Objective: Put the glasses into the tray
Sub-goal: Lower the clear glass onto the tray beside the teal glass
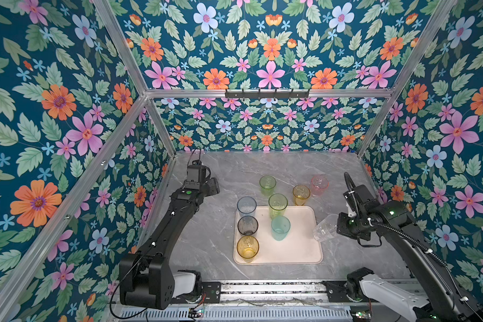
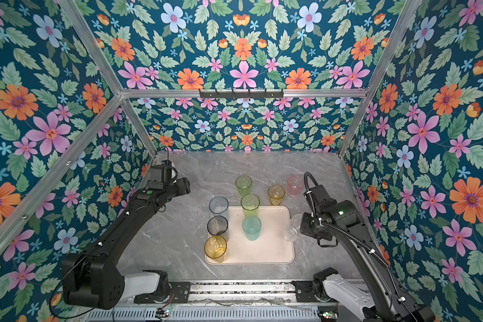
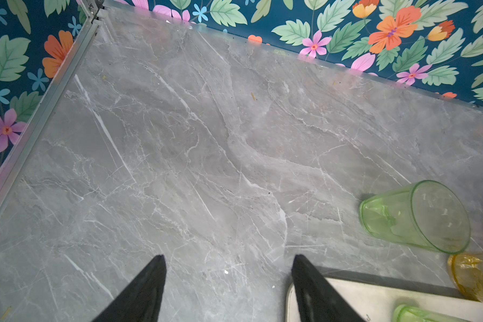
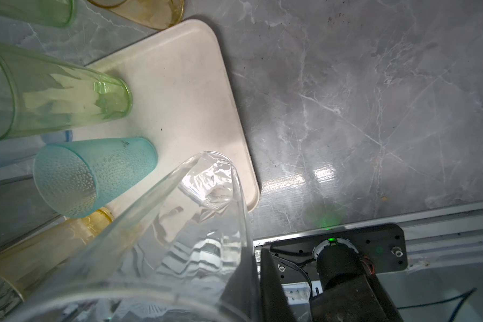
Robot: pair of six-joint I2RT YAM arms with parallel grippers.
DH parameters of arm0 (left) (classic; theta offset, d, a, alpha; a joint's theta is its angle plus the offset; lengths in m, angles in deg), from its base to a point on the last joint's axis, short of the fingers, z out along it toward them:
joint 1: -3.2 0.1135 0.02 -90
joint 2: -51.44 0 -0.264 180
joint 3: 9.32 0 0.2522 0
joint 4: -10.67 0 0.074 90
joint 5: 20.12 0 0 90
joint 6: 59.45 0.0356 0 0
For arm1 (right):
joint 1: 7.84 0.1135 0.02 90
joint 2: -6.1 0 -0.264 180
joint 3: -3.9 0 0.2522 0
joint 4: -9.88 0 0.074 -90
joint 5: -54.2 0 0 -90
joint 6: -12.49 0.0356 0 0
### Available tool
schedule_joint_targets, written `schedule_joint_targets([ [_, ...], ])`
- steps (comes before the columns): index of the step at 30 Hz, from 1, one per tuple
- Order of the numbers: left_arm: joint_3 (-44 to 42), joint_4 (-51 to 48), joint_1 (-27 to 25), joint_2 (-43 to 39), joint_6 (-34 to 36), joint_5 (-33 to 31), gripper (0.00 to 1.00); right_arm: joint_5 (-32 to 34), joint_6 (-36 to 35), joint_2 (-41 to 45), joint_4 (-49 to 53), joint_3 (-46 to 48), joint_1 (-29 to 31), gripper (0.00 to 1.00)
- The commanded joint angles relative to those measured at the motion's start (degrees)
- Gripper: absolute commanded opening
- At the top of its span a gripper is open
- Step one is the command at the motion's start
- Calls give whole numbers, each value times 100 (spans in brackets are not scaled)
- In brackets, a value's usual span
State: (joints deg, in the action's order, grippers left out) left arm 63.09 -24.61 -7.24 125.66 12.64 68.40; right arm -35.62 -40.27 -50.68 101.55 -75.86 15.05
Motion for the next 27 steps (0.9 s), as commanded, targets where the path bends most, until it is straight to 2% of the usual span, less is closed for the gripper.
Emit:
schedule_joint_targets([
  [1,1,7,7,-12,-6,24,74,78,463,-18,-59,172,362,0],
  [8,-3,16,7,-12,-10,24,74,247,983,-257,-162,386,1270,0],
  [21,-12,5,7,-12,-11,51,74,389,1832,-800,-564,413,2496,0],
  [27,-12,6,7,-22,-13,56,74,483,2035,-1330,-748,174,2992,0],
])
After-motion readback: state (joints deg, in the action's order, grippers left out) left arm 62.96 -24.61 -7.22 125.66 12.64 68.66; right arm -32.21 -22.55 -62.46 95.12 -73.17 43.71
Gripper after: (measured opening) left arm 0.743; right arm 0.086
